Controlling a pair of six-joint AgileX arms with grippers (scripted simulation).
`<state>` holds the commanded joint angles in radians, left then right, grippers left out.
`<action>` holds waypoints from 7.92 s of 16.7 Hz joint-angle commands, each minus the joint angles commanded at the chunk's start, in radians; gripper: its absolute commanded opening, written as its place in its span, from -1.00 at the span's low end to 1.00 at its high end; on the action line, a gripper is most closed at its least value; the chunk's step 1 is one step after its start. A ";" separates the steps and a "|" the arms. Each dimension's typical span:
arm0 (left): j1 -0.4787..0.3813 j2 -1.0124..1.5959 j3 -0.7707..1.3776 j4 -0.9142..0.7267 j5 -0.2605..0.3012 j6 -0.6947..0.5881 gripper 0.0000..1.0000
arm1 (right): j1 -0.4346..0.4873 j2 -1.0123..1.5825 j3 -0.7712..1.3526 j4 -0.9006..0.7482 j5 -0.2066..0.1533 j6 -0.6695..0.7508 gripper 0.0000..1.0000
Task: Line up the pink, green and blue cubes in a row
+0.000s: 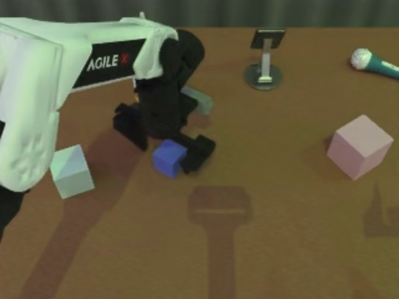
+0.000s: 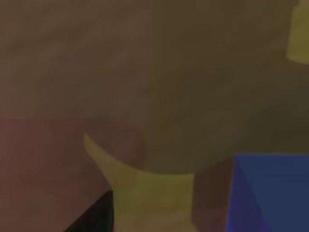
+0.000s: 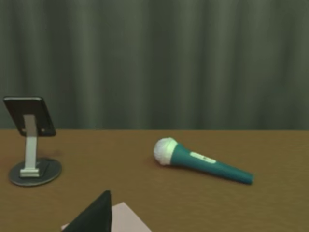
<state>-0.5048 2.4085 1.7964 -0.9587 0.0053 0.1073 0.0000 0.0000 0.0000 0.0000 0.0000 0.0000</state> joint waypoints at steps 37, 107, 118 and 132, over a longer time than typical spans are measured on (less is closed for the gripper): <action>-0.077 -0.087 0.195 -0.258 -0.004 -0.162 -1.00 | 0.000 0.000 0.000 0.000 0.000 0.000 1.00; -0.493 -0.147 0.167 -0.297 -0.028 -1.091 1.00 | 0.000 0.000 0.000 0.000 0.000 0.000 1.00; -0.162 -0.227 0.002 -0.249 -0.020 -0.281 1.00 | 0.000 0.000 0.000 0.000 0.000 0.000 1.00; 0.327 -0.420 -0.290 -0.135 -0.005 0.883 1.00 | 0.000 0.000 0.000 0.000 0.000 0.000 1.00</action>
<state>-0.1778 1.9885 1.5067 -1.0941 0.0006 0.9900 0.0000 0.0000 0.0000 0.0000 0.0000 0.0000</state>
